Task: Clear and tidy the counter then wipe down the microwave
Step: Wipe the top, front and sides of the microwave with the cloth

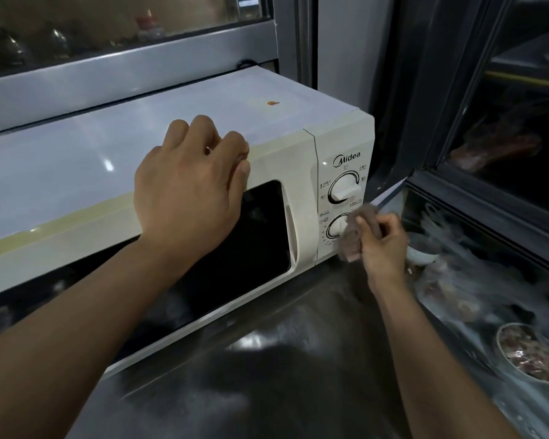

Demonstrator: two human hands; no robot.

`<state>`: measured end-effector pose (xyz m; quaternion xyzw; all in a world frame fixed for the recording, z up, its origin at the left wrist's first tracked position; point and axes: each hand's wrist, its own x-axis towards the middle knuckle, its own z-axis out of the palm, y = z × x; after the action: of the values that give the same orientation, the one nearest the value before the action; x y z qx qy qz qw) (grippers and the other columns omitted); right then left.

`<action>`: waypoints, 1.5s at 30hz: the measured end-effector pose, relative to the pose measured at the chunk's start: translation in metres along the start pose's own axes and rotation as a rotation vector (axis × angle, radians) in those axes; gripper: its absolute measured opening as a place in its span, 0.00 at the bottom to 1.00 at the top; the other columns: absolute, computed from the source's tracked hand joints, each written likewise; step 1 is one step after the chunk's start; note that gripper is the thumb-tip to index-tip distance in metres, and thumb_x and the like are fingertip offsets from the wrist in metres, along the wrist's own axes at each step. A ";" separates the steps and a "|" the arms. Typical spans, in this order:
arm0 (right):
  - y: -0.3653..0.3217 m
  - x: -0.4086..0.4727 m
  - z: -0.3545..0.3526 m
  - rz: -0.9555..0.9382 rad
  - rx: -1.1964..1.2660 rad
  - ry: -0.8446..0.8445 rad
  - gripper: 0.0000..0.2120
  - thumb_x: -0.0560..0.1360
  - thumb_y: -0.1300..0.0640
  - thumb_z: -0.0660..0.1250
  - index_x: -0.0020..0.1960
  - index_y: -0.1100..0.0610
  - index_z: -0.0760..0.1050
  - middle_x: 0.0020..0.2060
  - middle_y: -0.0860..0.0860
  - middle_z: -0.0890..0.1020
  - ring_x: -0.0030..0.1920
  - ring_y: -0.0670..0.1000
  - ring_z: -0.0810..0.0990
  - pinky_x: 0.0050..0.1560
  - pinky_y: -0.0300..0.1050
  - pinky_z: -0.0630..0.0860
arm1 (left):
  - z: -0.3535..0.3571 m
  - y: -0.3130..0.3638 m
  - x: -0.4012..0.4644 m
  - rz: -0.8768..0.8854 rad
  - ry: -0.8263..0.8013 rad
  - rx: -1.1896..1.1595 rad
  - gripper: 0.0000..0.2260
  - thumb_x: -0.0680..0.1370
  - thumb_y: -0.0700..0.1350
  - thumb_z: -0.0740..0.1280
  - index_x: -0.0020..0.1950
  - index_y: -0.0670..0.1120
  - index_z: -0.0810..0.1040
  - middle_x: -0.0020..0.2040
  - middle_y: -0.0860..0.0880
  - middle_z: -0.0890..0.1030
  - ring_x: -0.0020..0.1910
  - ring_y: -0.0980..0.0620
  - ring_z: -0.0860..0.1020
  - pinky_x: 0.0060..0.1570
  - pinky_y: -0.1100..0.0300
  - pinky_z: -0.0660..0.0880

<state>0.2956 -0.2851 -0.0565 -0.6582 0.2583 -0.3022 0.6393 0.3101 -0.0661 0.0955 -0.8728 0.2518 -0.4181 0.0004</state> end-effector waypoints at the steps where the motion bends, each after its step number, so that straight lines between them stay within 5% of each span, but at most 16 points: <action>1: 0.009 0.000 -0.003 0.061 0.000 -0.025 0.13 0.75 0.60 0.68 0.37 0.51 0.67 0.37 0.52 0.76 0.35 0.44 0.77 0.35 0.33 0.74 | 0.000 0.000 0.000 0.000 0.004 0.005 0.10 0.79 0.47 0.59 0.51 0.45 0.78 0.44 0.45 0.75 0.42 0.43 0.72 0.32 0.58 0.58; 4: 0.022 -0.002 -0.006 0.131 -0.079 -0.085 0.12 0.76 0.60 0.67 0.37 0.53 0.66 0.34 0.49 0.74 0.35 0.47 0.75 0.30 0.28 0.71 | 0.001 0.001 0.000 -0.002 0.011 0.015 0.10 0.79 0.47 0.59 0.51 0.45 0.78 0.44 0.45 0.75 0.42 0.43 0.72 0.33 0.57 0.57; 9: 0.009 0.007 0.001 0.148 0.073 -0.058 0.09 0.74 0.58 0.68 0.40 0.52 0.68 0.38 0.55 0.78 0.39 0.54 0.78 0.41 0.48 0.76 | 0.000 0.001 0.000 0.000 0.018 0.008 0.10 0.79 0.47 0.59 0.52 0.45 0.78 0.45 0.44 0.75 0.43 0.42 0.72 0.33 0.57 0.58; 12: 0.019 0.000 0.012 0.182 0.143 0.023 0.07 0.75 0.57 0.67 0.46 0.55 0.69 0.42 0.51 0.77 0.43 0.49 0.78 0.43 0.39 0.74 | 0.000 0.000 0.000 -0.002 0.022 0.000 0.11 0.79 0.48 0.58 0.52 0.45 0.78 0.45 0.44 0.75 0.44 0.42 0.72 0.33 0.57 0.58; 16: 0.028 -0.014 0.027 0.224 0.252 0.087 0.08 0.79 0.58 0.61 0.53 0.56 0.62 0.44 0.55 0.76 0.37 0.45 0.79 0.31 0.36 0.76 | 0.001 0.000 0.000 -0.005 0.026 -0.008 0.11 0.79 0.48 0.58 0.52 0.46 0.78 0.45 0.44 0.75 0.44 0.42 0.72 0.33 0.57 0.58; 18: 0.027 -0.027 0.039 0.249 0.278 0.114 0.10 0.78 0.54 0.62 0.52 0.53 0.61 0.45 0.60 0.77 0.35 0.50 0.81 0.30 0.41 0.79 | 0.001 0.001 0.000 -0.007 0.024 -0.011 0.11 0.79 0.48 0.58 0.52 0.46 0.78 0.45 0.44 0.75 0.45 0.42 0.72 0.33 0.57 0.58; 21: 0.042 -0.054 0.057 0.323 0.155 0.051 0.14 0.71 0.41 0.61 0.51 0.45 0.61 0.54 0.64 0.76 0.45 0.63 0.81 0.43 0.57 0.81 | -0.001 0.001 -0.001 -0.021 0.021 -0.015 0.11 0.79 0.48 0.58 0.53 0.45 0.78 0.46 0.44 0.75 0.46 0.42 0.72 0.33 0.57 0.58; 24: 0.043 -0.074 0.062 0.349 0.245 -0.045 0.10 0.78 0.53 0.59 0.57 0.55 0.63 0.53 0.65 0.76 0.43 0.62 0.82 0.36 0.50 0.81 | -0.001 0.002 0.000 -0.015 0.021 -0.015 0.12 0.79 0.49 0.57 0.54 0.45 0.78 0.46 0.44 0.75 0.46 0.41 0.72 0.33 0.57 0.59; 29: 0.045 -0.040 0.050 0.256 0.164 0.048 0.13 0.78 0.51 0.58 0.57 0.58 0.63 0.50 0.62 0.76 0.36 0.57 0.79 0.31 0.38 0.76 | -0.001 0.001 -0.001 -0.006 0.017 0.009 0.13 0.80 0.48 0.57 0.55 0.45 0.78 0.46 0.43 0.75 0.45 0.41 0.73 0.33 0.57 0.58; 32: 0.045 -0.021 0.042 0.212 0.186 0.056 0.09 0.78 0.52 0.56 0.53 0.57 0.61 0.40 0.60 0.75 0.32 0.54 0.75 0.34 0.45 0.72 | 0.000 0.001 -0.001 0.001 0.013 0.022 0.12 0.80 0.48 0.57 0.55 0.45 0.78 0.46 0.43 0.75 0.45 0.41 0.73 0.32 0.57 0.59; 38: 0.029 -0.074 0.055 0.270 0.215 -0.046 0.02 0.80 0.61 0.53 0.51 0.56 0.61 0.35 0.58 0.75 0.27 0.51 0.75 0.27 0.44 0.72 | 0.000 0.000 0.000 -0.001 0.004 0.024 0.12 0.79 0.49 0.57 0.53 0.45 0.77 0.46 0.44 0.75 0.45 0.42 0.73 0.33 0.57 0.59; 42: 0.028 -0.102 0.055 0.177 0.251 -0.109 0.15 0.77 0.73 0.51 0.41 0.54 0.61 0.31 0.56 0.72 0.27 0.52 0.69 0.24 0.40 0.67 | -0.001 0.000 0.001 -0.001 -0.013 0.018 0.11 0.79 0.48 0.58 0.52 0.46 0.78 0.44 0.44 0.75 0.43 0.42 0.73 0.33 0.57 0.59; 45: 0.026 -0.104 0.051 0.069 0.159 -0.071 0.06 0.77 0.64 0.57 0.45 0.55 0.63 0.39 0.60 0.74 0.31 0.55 0.74 0.27 0.48 0.75 | -0.002 0.000 0.001 -0.009 -0.026 0.002 0.11 0.78 0.48 0.58 0.51 0.46 0.78 0.44 0.45 0.75 0.43 0.43 0.73 0.32 0.58 0.59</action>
<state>0.2632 -0.1762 -0.0898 -0.6063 0.2334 -0.2761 0.7083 0.3089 -0.0661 0.0973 -0.8793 0.2477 -0.4067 0.0027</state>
